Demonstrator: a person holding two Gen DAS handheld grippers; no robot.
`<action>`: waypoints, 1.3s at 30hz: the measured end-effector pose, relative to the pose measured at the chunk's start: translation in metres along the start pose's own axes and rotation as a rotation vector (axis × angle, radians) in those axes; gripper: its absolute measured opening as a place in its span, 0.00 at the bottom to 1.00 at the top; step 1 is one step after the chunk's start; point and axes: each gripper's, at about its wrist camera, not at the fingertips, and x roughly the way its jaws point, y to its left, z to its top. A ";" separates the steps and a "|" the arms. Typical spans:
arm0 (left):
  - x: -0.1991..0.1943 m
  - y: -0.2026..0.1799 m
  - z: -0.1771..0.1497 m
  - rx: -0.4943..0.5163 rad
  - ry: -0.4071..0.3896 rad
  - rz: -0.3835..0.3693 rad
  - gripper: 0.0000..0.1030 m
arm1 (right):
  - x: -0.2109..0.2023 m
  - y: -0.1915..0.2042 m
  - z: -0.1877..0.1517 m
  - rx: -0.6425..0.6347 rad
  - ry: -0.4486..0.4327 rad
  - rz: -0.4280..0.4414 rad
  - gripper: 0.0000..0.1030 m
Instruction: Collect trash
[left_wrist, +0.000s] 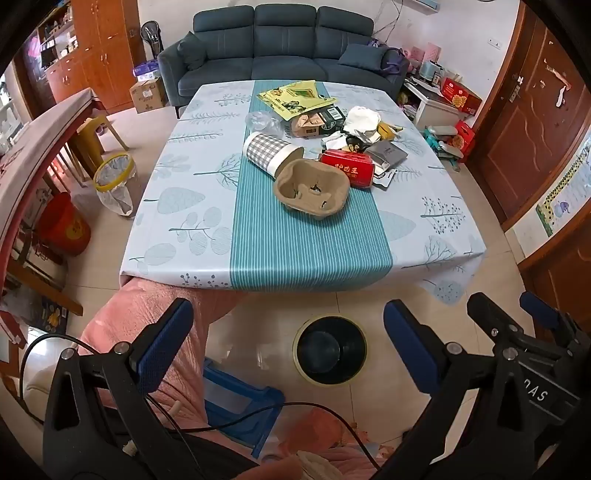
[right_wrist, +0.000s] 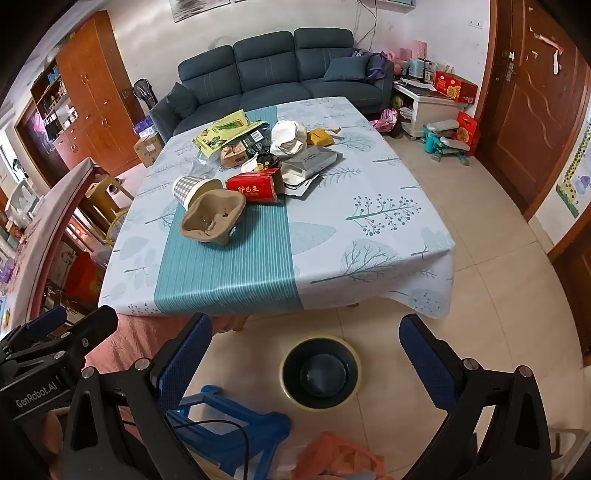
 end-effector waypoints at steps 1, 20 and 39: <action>0.000 0.000 0.000 0.000 0.002 0.002 0.99 | 0.000 0.000 0.000 -0.001 0.000 0.001 1.00; 0.003 0.001 0.000 -0.008 0.007 0.004 0.98 | -0.002 0.004 0.001 -0.002 -0.006 0.000 1.00; 0.010 0.006 0.003 -0.010 0.049 0.002 0.98 | 0.000 0.005 0.002 -0.002 -0.008 0.000 1.00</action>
